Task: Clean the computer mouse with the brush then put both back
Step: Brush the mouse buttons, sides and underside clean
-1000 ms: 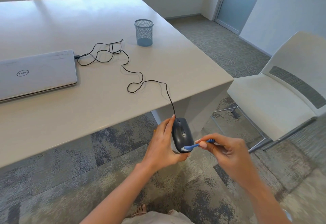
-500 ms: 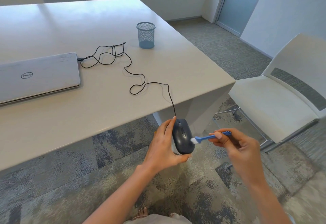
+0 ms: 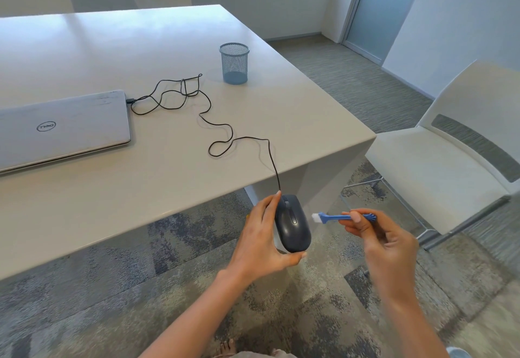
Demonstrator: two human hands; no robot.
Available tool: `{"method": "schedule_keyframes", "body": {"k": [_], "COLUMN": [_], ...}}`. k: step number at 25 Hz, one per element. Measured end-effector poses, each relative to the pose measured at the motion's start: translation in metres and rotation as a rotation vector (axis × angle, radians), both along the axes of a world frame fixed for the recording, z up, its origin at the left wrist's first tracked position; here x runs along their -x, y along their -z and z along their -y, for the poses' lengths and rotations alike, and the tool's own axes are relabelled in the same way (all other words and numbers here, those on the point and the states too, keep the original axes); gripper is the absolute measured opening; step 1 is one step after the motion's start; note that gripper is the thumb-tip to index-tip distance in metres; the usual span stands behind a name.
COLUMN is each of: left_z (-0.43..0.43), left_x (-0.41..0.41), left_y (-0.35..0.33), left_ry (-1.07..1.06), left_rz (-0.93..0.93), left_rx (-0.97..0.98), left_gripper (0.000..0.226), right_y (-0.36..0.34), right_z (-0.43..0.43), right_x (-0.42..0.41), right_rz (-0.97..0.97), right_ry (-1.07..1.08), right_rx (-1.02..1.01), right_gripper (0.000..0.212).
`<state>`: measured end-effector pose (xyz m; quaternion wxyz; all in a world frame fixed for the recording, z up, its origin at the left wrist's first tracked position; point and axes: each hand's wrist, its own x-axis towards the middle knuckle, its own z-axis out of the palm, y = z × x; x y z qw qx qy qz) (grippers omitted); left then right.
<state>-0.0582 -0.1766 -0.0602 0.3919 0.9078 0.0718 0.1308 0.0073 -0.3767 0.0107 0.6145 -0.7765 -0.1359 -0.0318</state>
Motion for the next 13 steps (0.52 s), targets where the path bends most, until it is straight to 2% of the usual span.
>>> {"method": "schedule_keyframes", "body": {"k": [6, 13], "left_z": [0.003, 0.002], "left_x": [-0.001, 0.001], "left_y": [-0.004, -0.003], "left_ry": [0.004, 0.012], "left_rz": [0.008, -0.001], "left_rx": [0.010, 0.019], "left_gripper": [0.120, 0.122], "right_y": [0.003, 0.002], "right_z": [-0.021, -0.023], "right_x": [0.020, -0.019], "right_rz": [0.084, 0.117], "right_ry": [-0.232, -0.022], "right_rx": [0.142, 0.123], "right_gripper": [0.007, 0.008]}}
